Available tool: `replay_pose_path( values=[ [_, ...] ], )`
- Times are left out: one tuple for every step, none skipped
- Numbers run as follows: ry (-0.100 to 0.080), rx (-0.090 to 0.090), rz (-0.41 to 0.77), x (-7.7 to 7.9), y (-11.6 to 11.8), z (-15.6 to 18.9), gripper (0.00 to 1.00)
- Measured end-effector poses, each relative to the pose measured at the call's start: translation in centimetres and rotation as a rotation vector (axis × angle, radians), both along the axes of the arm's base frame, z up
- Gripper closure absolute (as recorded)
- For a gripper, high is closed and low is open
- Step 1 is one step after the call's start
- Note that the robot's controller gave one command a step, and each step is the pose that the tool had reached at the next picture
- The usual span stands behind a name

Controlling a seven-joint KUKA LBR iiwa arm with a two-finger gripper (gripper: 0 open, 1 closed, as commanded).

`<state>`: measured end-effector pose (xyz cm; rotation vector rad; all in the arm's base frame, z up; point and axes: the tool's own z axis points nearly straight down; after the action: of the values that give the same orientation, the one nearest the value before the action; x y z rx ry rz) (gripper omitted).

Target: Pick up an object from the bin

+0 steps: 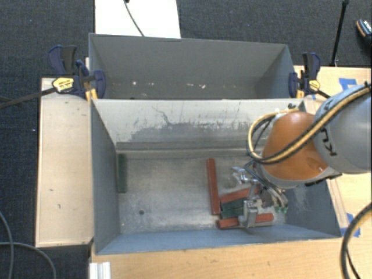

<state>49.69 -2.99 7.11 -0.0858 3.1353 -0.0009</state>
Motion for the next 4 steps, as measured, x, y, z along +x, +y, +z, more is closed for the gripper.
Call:
replay_pose_path(
  values=[
    [0.002,0.001,0.043,-1.1,-1.4,0.0,0.00],
    [-0.002,0.000,0.107,-1.4,-1.1,0.1,0.00],
    [0.001,0.001,-0.308,-1.0,-1.3,-0.1,0.00],
    [0.000,0.001,-0.290,0.2,-4.2,0.0,0.00]
  ],
)
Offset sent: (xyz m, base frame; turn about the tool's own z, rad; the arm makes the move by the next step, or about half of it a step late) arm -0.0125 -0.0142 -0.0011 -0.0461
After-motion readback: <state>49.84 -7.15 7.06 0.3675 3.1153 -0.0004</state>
